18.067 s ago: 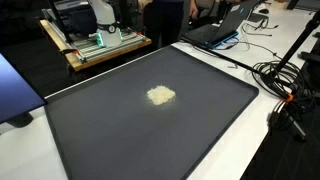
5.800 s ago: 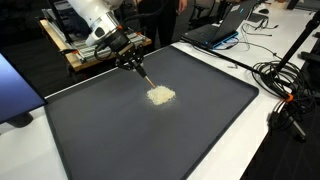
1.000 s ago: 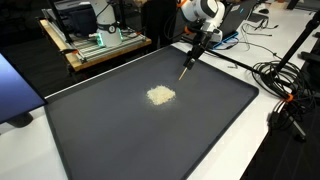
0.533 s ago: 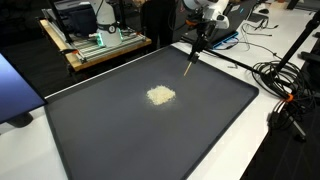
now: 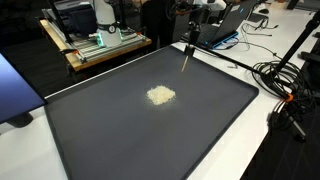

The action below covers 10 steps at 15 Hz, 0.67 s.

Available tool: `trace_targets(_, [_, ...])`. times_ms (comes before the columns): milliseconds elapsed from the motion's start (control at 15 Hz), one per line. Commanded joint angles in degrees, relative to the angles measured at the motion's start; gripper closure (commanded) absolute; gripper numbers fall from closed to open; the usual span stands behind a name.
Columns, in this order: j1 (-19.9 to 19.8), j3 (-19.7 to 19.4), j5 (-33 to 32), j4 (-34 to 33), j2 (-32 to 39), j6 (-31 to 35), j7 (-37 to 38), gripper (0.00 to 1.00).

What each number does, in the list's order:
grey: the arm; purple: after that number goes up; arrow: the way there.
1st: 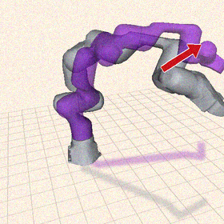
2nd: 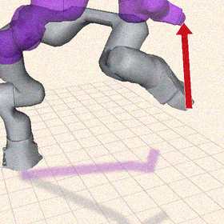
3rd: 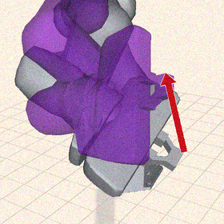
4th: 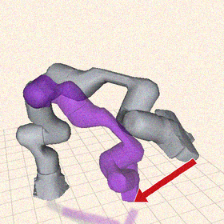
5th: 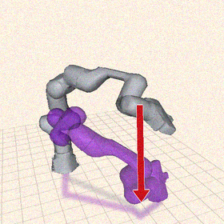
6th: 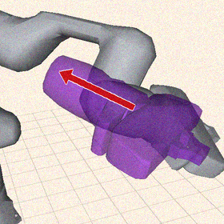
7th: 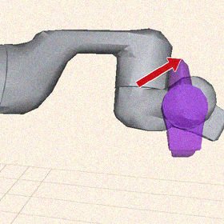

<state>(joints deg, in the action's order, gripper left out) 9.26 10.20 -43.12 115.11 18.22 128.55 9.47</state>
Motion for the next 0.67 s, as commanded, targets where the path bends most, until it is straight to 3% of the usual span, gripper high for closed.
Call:
trace_targets(0, [-3.10,-1.82,6.70,7.01,-6.92,6.68,-5.09,0.97])
trace_targets(400, [-7.86,-4.76,21.72,11.11,-11.14,13.22,-20.11,0.97])
trace_targets(467, [-5.60,-5.46,17.25,8.38,-8.58,11.13,-15.26,0.88])
trace_targets(600, [-6.74,-5.87,19.89,9.05,-9.36,11.96,-18.58,0.88])
